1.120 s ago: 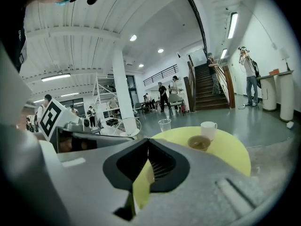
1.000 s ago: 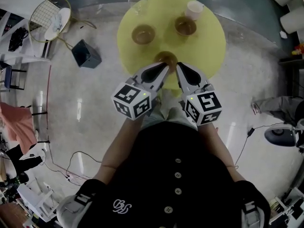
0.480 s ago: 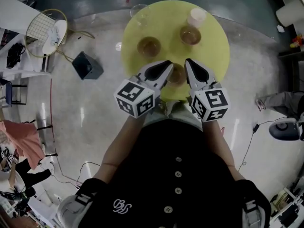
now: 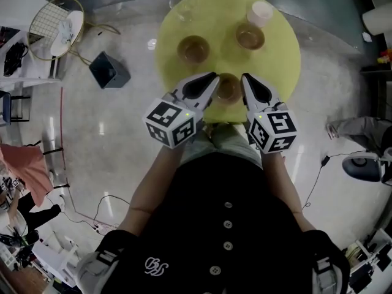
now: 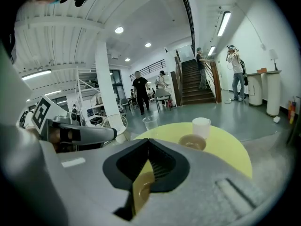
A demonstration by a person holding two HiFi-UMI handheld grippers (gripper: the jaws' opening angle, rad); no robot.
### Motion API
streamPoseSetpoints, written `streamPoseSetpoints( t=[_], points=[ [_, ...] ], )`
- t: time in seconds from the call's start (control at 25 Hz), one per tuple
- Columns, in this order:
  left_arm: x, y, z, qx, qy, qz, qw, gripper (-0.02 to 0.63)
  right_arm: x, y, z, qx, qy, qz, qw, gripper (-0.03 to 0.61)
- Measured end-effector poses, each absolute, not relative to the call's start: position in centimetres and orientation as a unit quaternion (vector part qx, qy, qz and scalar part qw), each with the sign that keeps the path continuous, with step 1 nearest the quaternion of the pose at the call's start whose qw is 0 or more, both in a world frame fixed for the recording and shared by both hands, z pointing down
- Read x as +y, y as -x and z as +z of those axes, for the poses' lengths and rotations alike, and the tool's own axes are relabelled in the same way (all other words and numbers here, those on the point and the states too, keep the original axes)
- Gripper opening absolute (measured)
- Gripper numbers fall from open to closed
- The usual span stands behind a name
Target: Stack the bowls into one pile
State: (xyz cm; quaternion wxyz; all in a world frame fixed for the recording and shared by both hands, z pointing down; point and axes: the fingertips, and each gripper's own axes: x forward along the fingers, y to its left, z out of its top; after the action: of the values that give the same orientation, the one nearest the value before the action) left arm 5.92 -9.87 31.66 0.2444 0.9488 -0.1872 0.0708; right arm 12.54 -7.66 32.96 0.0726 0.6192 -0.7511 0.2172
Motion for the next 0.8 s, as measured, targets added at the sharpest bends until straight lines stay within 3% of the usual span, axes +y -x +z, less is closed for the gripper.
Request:
streamPoseSetpoints(
  t=[0.8],
  points=[
    [-6.8, -6.0, 37.0, -0.219, -0.921, 0.1, 0.305, 0.037, -4.8, -13.1, 39.2, -0.753, -0.574, 0.299, 0.115, 0.008]
  ],
)
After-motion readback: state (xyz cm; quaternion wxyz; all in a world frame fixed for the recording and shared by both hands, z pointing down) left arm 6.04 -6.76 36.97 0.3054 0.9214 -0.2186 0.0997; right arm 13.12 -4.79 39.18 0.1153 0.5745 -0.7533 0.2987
